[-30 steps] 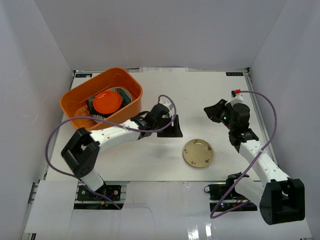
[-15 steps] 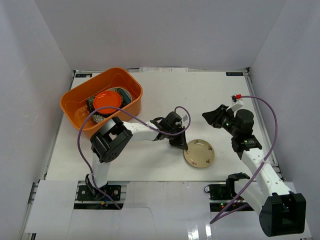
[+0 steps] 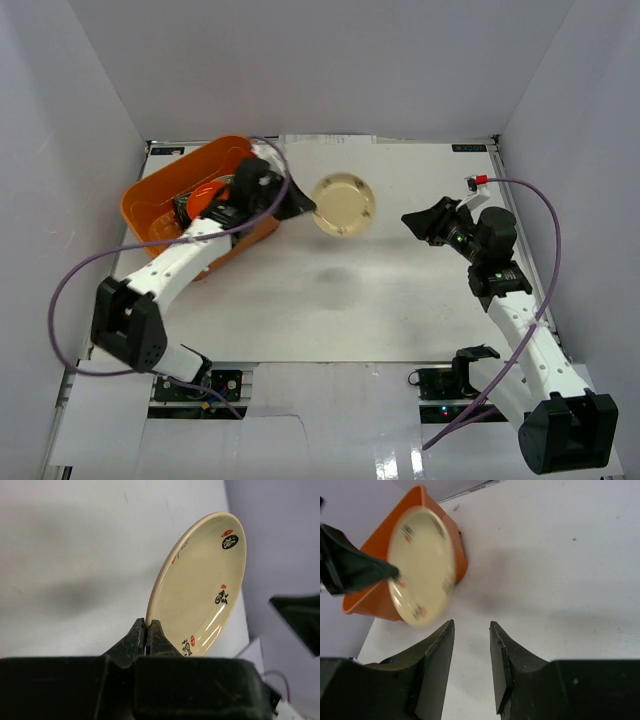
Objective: Place the plates into the plastic bin on the countertop
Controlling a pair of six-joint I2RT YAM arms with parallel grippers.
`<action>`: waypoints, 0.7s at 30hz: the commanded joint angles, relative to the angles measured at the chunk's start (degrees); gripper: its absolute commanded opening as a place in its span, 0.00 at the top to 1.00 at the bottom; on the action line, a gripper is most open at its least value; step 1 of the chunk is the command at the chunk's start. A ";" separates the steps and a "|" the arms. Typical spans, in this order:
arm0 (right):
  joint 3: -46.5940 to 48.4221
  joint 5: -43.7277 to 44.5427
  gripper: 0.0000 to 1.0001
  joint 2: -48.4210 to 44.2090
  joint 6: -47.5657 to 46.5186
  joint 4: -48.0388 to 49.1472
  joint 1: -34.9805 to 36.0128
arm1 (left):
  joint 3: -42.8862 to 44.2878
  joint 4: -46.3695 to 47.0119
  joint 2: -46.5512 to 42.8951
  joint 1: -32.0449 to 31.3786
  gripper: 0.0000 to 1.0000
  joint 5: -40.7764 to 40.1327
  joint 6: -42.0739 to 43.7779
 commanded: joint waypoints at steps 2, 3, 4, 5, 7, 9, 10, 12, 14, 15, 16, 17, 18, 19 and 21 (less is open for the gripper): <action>1.88 -4.10 0.59 -0.60 0.51 2.99 0.89 | 3.61 -6.98 -13.99 14.69 1.00 -6.01 3.32; 1.09 -4.19 0.59 -0.34 1.38 4.14 1.59 | 3.53 -8.30 -15.65 17.60 1.00 -6.27 3.32; 0.03 -4.37 0.59 0.53 1.48 5.19 2.12 | 3.18 -9.71 -16.28 23.45 1.00 -6.80 3.49; -0.15 -4.28 0.59 1.15 1.31 5.38 2.64 | 1.17 -9.90 -16.80 26.47 1.00 -7.76 3.32; 0.20 -4.02 0.59 3.08 -0.18 5.29 5.28 | -1.38 -9.03 -17.42 34.13 1.00 -7.33 2.88; 1.34 -2.44 0.59 5.45 -2.63 3.45 8.86 | -5.43 -6.31 -17.07 40.79 1.00 -4.53 1.47; 2.56 -0.69 0.59 6.25 -3.52 1.79 10.46 | -6.66 -5.86 -15.86 41.61 1.00 -4.00 1.30; 3.36 0.90 0.59 8.00 -4.49 0.81 14.23 | -6.84 -5.94 -14.27 42.41 1.00 -5.92 1.82; 3.02 2.75 0.59 8.71 -4.50 1.59 17.22 | -7.37 -5.86 -13.38 42.41 1.00 -10.03 2.61; 3.10 3.19 0.58 9.50 -4.41 1.77 17.85 | -7.55 -5.60 -13.38 42.32 1.00 -11.53 2.79; 3.01 3.54 0.59 10.03 -4.32 1.95 18.55 | -7.81 -5.51 -13.47 42.41 1.00 -13.12 3.05; 3.01 4.15 0.59 10.47 -4.06 2.04 19.17 | -8.07 -5.24 -13.64 42.41 1.00 -14.70 3.05; 3.01 4.42 0.59 11.00 -4.06 2.65 20.22 | -8.16 -4.55 -13.56 42.50 1.00 -17.32 3.31; 3.10 4.60 0.59 12.05 -3.80 2.92 20.75 | -8.08 -4.28 -13.30 42.50 0.99 -18.13 3.66; 3.80 5.30 0.58 13.54 -3.53 3.18 22.24 | -6.76 -4.45 -11.81 42.50 0.83 -19.54 4.45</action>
